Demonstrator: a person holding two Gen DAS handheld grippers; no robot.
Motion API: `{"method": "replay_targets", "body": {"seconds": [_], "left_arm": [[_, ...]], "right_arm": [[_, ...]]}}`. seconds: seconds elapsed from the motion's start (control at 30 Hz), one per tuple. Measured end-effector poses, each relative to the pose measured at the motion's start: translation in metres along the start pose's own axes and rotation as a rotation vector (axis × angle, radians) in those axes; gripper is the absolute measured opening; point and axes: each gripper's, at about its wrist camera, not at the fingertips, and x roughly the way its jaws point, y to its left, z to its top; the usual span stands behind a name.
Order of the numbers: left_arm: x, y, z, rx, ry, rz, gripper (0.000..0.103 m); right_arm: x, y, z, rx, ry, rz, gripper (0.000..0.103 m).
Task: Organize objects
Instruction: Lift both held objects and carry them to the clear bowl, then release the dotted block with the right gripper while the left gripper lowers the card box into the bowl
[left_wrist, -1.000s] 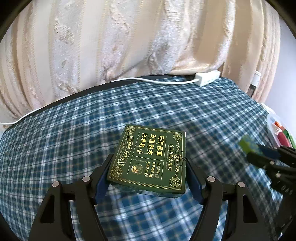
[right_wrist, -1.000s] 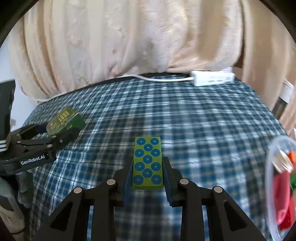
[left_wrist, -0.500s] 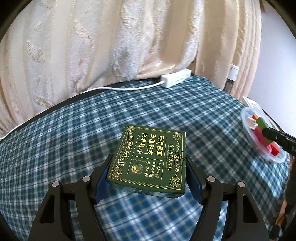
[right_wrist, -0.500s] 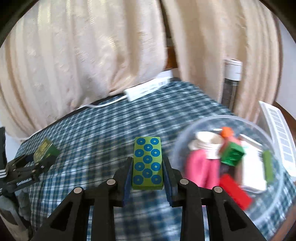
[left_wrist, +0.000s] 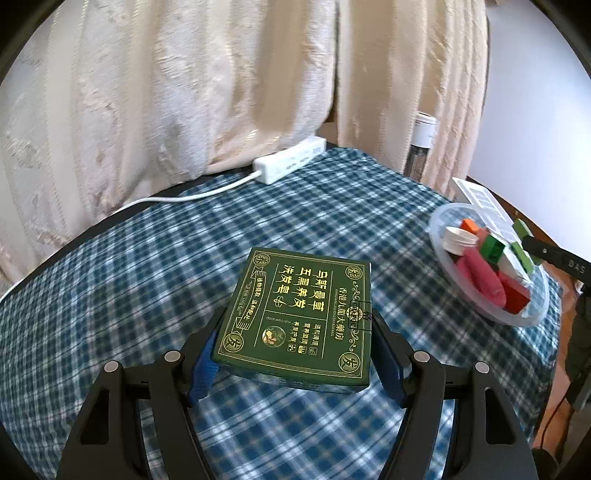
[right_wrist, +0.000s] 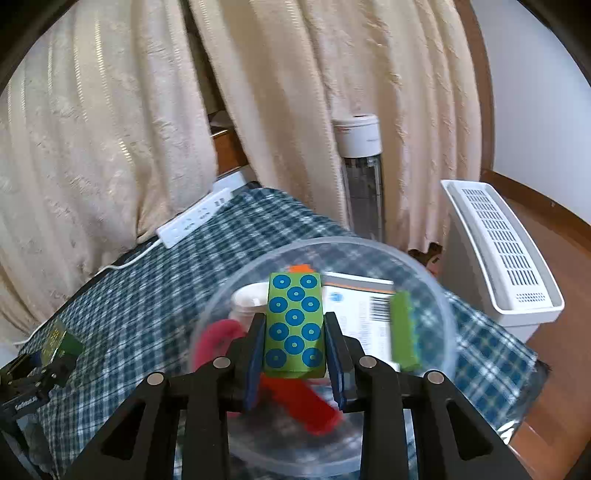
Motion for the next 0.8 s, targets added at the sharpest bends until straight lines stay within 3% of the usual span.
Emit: {"method": "replay_targets", "body": {"seconds": [0.6,0.67,0.8], "left_arm": [[0.012,-0.082,0.024,0.113,0.015,-0.113,0.073],[0.015,-0.089,0.027,0.122,0.017,-0.122,0.073],[0.019,-0.103,0.031,0.138,0.022,-0.141,0.073]], "right_arm": [[0.022,-0.030,0.005,-0.002,0.008,-0.014,0.033],[0.022,-0.032,0.005,0.000,0.004,-0.008,0.044],[0.016,-0.034,0.006,-0.011,-0.025,-0.003,0.050]]}}
